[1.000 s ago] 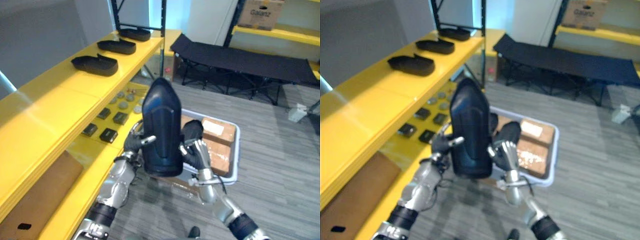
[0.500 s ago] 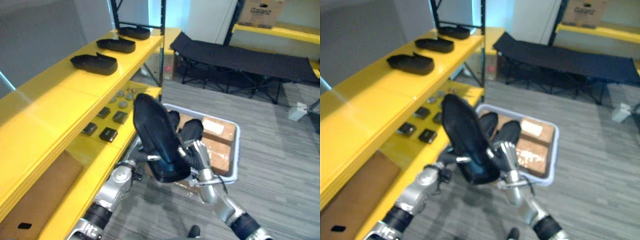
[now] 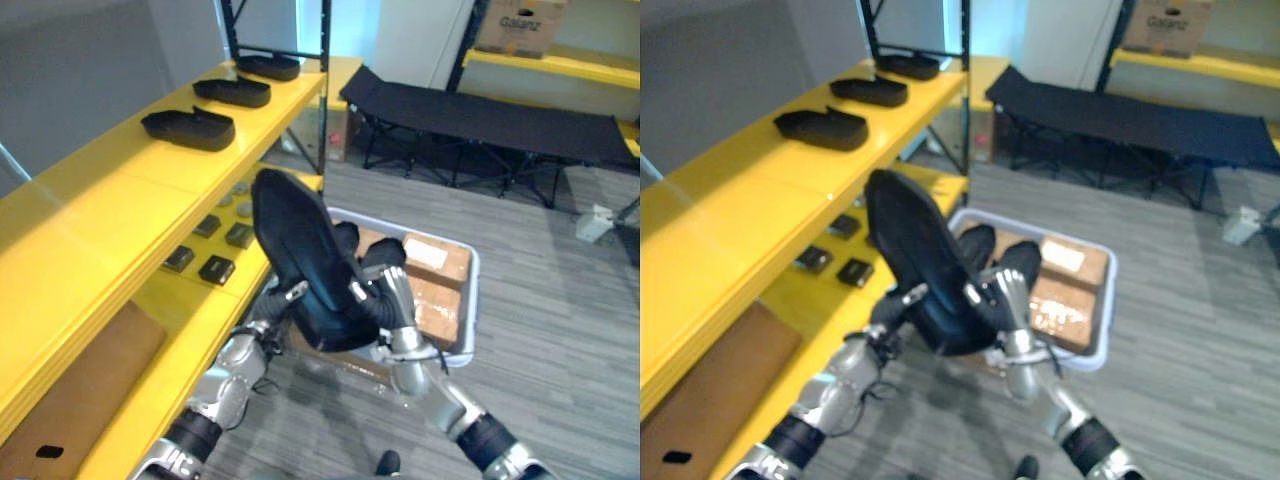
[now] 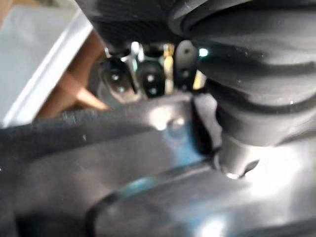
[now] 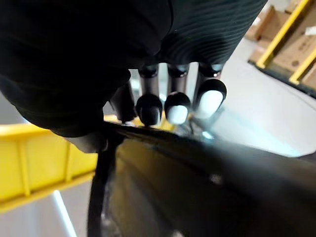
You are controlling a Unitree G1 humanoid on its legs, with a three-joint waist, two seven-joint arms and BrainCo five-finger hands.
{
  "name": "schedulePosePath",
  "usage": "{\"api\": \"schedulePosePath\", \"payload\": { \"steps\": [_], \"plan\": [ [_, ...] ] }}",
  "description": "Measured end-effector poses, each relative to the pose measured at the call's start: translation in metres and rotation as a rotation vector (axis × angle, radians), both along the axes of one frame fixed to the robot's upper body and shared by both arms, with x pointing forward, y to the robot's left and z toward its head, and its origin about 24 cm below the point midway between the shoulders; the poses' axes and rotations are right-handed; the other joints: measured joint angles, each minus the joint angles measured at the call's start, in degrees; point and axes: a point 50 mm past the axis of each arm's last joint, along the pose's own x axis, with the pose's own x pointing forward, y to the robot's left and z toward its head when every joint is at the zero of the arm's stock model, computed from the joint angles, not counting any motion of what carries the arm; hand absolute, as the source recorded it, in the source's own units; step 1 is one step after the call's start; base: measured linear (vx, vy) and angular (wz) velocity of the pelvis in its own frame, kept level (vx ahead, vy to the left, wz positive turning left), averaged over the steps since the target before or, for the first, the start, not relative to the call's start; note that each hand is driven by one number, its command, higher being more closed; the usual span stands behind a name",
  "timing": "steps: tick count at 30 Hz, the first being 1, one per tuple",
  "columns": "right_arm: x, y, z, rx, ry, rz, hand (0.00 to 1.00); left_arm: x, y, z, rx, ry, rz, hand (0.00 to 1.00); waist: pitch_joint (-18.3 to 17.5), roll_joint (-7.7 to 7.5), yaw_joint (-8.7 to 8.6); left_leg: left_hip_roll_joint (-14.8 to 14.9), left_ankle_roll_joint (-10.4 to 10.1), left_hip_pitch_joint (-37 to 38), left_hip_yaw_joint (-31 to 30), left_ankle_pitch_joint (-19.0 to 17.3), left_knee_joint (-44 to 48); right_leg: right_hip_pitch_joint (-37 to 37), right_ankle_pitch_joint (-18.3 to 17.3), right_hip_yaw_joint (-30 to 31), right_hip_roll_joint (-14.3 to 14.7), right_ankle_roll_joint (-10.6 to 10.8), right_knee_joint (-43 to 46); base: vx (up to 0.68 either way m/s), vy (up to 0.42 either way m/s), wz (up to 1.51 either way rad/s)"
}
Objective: Walk over and take plastic housings, then place them on the shelf
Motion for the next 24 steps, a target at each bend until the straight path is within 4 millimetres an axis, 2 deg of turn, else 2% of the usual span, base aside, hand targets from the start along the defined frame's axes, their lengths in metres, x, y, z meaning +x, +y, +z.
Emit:
{"api": "schedulePosePath", "payload": {
  "steps": [6,12,14,15,19,21,22,23,24],
  "plan": [
    [-0.003,0.005,0.008,0.086,-0.032,0.019,0.00,-0.005,-0.011,-0.002,-0.113,-0.014,0.047,1.00,-0.13,-0.20,0.03,-0.03,0.00,0.04,-0.06,0.00,-0.07,0.12,0.00,-0.13,-0.05,0.00,0.48,0.00,0.000,0.00],
    [-0.008,0.006,0.003,0.172,0.014,-0.005,0.00,-0.002,-0.012,0.008,-0.066,-0.093,0.154,1.00,-0.45,-0.74,0.24,0.11,0.00,0.06,-0.05,0.00,-0.05,0.43,-0.01,-0.13,0.04,0.00,0.49,0.00,0.000,0.00],
    [-0.011,0.008,0.008,0.256,0.056,0.011,0.00,0.001,-0.008,0.025,-0.014,-0.185,0.211,1.00,-0.51,-0.88,0.28,0.14,-0.01,0.12,0.02,-0.01,0.04,0.43,-0.08,-0.16,0.13,-0.11,0.50,0.00,0.000,-0.02],
    [-0.012,0.009,0.017,0.314,0.073,0.047,0.00,0.002,-0.004,0.040,0.018,-0.260,0.262,1.00,-0.51,-0.89,0.22,0.15,-0.01,0.69,0.22,-0.01,-0.05,0.50,-0.09,-0.03,0.16,-0.13,0.51,0.00,0.000,-0.07],
    [-0.011,0.004,0.038,0.389,0.088,0.138,0.00,-0.002,0.011,0.070,0.154,-0.423,0.427,1.00,-0.63,-1.08,0.14,0.15,-0.01,1.08,0.84,-0.02,-0.10,0.65,-0.11,0.11,0.19,-0.16,0.52,0.00,0.001,-0.06],
    [-0.006,-0.018,0.059,0.485,0.052,0.139,0.00,-0.007,0.028,0.081,0.267,-0.484,0.584,1.00,-0.77,-1.35,0.25,0.08,-0.02,1.75,1.25,-0.03,-0.18,1.00,-0.14,0.26,0.23,-0.15,0.52,-0.02,0.010,-0.04],
    [-0.005,-0.028,0.066,0.517,0.026,0.126,0.00,-0.009,0.035,0.081,0.306,-0.487,0.630,1.00,-0.77,-1.36,0.16,0.06,-0.02,2.11,1.33,-0.03,-0.27,1.26,-0.18,0.31,0.25,-0.21,0.52,-0.02,0.016,-0.07],
    [-0.005,-0.051,0.079,0.589,-0.027,0.098,0.00,-0.014,0.049,0.080,0.372,-0.484,0.716,1.00,-0.77,-1.36,0.12,0.07,-0.04,2.85,1.57,-0.10,-0.56,1.77,-0.36,0.43,0.32,-0.38,0.52,-0.01,0.013,-0.07],
    [-0.006,-0.061,0.084,0.610,-0.054,0.077,0.00,-0.017,0.056,0.078,0.393,-0.477,0.753,1.00,-0.80,-1.41,0.10,0.09,-0.03,2.92,1.70,-0.11,-0.81,1.88,-0.42,0.53,0.35,-0.42,0.52,-0.04,0.013,-0.09]
  ]
}}
